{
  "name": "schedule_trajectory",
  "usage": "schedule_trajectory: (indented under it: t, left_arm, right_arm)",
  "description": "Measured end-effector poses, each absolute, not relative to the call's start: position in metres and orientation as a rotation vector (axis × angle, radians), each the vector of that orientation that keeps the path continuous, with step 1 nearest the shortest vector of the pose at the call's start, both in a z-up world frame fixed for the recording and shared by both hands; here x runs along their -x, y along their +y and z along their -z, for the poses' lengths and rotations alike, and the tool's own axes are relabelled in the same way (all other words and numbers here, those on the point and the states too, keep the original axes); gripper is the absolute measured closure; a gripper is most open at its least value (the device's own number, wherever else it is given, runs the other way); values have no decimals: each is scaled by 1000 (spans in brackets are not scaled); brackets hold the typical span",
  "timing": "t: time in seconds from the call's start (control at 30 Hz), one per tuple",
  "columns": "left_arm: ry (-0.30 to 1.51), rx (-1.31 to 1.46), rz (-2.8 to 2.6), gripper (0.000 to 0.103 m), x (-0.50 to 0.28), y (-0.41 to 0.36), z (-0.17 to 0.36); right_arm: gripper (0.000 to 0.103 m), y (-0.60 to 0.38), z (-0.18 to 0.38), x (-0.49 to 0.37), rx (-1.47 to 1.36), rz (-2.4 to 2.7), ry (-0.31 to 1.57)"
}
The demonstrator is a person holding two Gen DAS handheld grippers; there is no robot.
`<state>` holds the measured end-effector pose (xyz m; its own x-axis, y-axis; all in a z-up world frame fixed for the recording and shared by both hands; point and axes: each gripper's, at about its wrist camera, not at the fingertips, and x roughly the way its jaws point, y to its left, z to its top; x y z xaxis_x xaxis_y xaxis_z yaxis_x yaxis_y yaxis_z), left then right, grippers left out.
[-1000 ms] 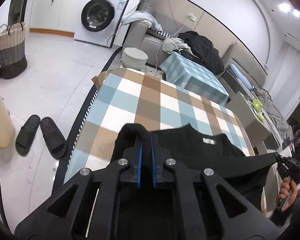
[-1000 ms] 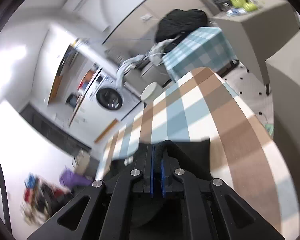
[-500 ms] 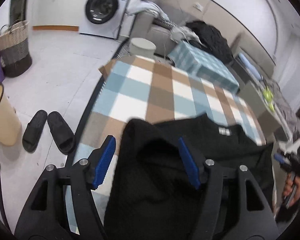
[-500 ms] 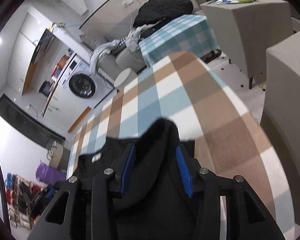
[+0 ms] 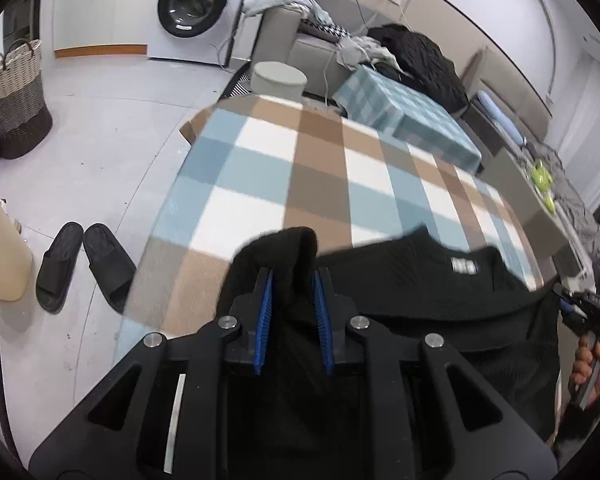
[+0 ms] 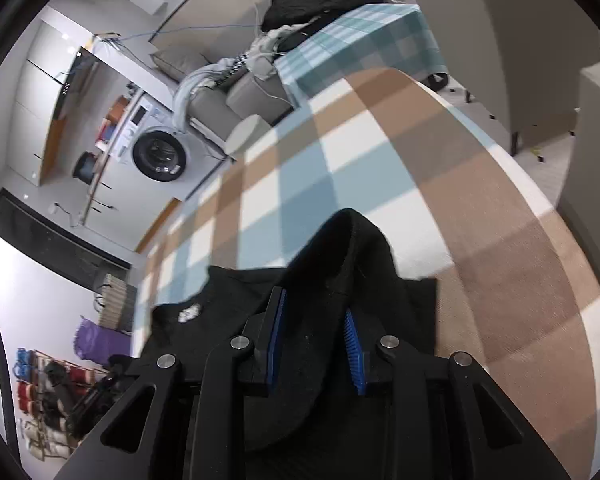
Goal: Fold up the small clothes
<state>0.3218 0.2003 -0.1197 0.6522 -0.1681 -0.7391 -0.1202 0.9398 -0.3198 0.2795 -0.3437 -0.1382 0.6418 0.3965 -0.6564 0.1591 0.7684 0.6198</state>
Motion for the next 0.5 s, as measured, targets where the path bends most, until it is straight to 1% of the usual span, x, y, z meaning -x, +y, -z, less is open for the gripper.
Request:
schedule_trajectory:
  t: [0.13,0.2,0.23,0.37,0.4,0.47,0.5]
  left_arm:
    - [841,430,-47,84,-337,218,122]
    - [845,433,-87,72,-340,224,122]
    - [852,435,-94,64,-341,226,122]
    - [855,389,-100,58,-336,222,118]
    - [860,371,-98,58,-334,218,117]
    - [860,347,-82,57,-327,210,114]
    - [858,341,-73,56,-325,207,113]
  right_arm:
    - [74,-352,133,-289,-738,-140,821]
    - [74,-358,134,-294,-766,-126,815]
    - [74,-360,134,-295,-772,-113,815]
    - [74,-362,127,-292,-736,-80,813]
    - [74,-359,124,-289,-708,-83,824]
    - [69,-352,122,-284,-676,-107,855]
    - [63,-348,121,-281,-666,-129,868]
